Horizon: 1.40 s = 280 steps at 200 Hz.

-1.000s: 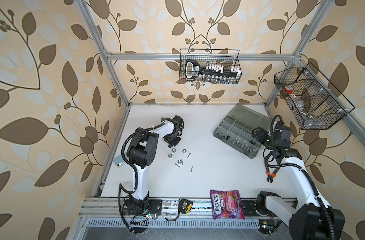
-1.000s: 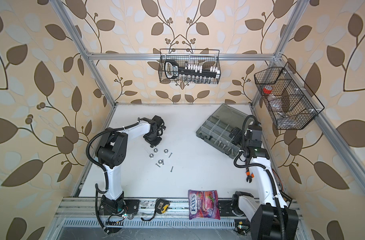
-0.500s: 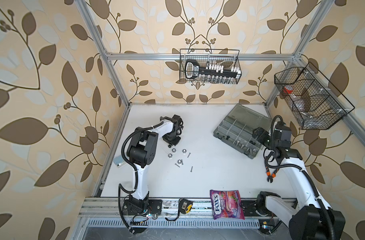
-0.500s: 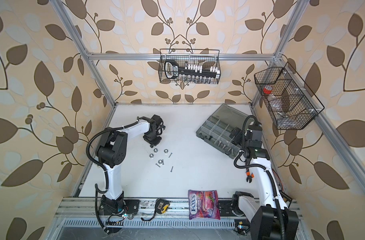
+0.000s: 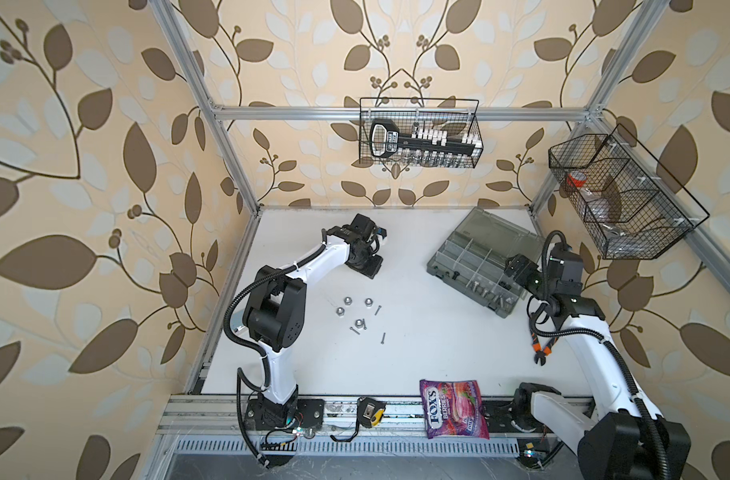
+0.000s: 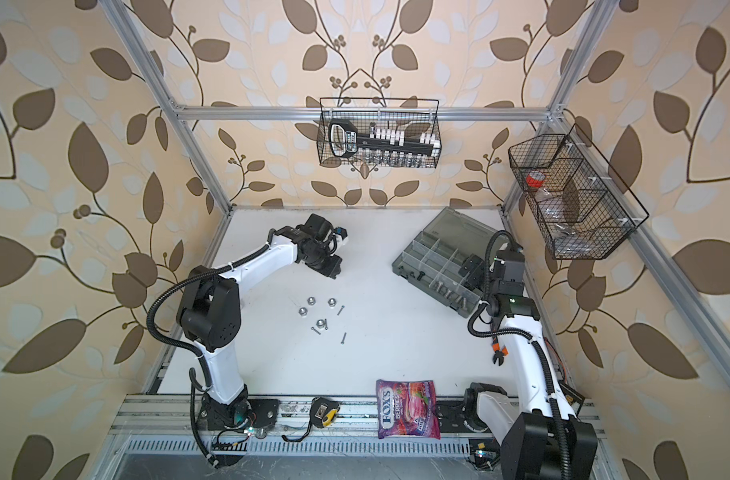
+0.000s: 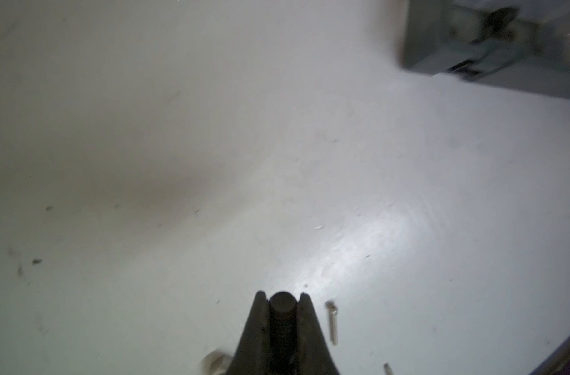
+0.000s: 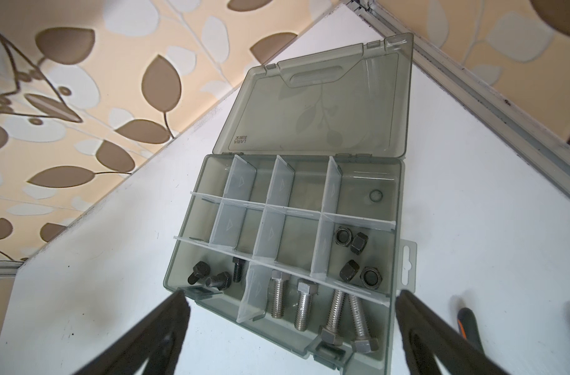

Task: Sort the screws and nuts into containers
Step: 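Lift the black bolt with the left gripper and carry it over the box, then open the left gripper over the box compartment nearest the robot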

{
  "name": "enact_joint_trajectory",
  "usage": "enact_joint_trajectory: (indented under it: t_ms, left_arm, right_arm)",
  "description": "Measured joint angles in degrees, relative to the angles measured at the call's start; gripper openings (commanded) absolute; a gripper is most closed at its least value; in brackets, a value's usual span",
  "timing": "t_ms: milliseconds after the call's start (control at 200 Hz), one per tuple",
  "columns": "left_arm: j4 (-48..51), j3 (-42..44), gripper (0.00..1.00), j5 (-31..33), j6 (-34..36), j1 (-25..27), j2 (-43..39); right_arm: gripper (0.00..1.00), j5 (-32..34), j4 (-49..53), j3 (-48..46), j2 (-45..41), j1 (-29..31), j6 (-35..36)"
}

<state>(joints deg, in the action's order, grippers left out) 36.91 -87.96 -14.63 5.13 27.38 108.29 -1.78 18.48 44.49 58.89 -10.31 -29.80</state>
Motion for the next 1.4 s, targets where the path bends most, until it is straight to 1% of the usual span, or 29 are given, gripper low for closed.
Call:
enact_joint_trajectory:
  t_ms: [90, 195, 290, 400, 625, 825, 1060, 1400]
  left_arm:
    - [-2.10, -3.96, 0.02, -1.84, -3.15, 4.13, 1.20]
    - [-4.63, -11.82, 0.02, -2.10, -7.28, 8.63, 5.33]
    - [-6.91, -17.94, 0.02, -3.08, -10.49, 11.58, 9.92]
    - [-8.13, -22.91, 0.02, -3.65, -13.38, 13.57, 14.95]
    - [-8.83, -30.93, 0.04, -5.14, -18.03, 14.19, 23.32]
    - [-9.29, -37.13, 0.05, -6.19, -20.70, 14.23, 27.93]
    - [-10.05, -40.24, 0.07, -6.78, -22.40, 14.27, 31.39]
    - [-10.43, -40.59, 0.10, -8.52, -23.96, 15.34, 34.56]
  right_arm:
    - [1.00, -0.15, -0.02, 0.00, 0.00, 0.00, 0.00]
    - [0.99, -0.17, -0.02, 0.00, 0.00, 0.00, 0.00]
    - [1.00, -0.20, -0.02, 0.00, 0.00, 0.00, 0.00]
    - [1.00, -0.20, -0.04, 0.04, 0.00, 0.00, 0.02]
    - [1.00, -0.22, -0.07, 0.11, 0.00, 0.00, 0.00]
    - [1.00, -0.42, -0.04, 0.13, 0.00, 0.00, 0.00]
    - [1.00, -0.42, -0.04, 0.13, 0.00, 0.00, 0.00]
    - [1.00, -0.46, -0.07, 0.13, 0.00, 0.00, 0.00]
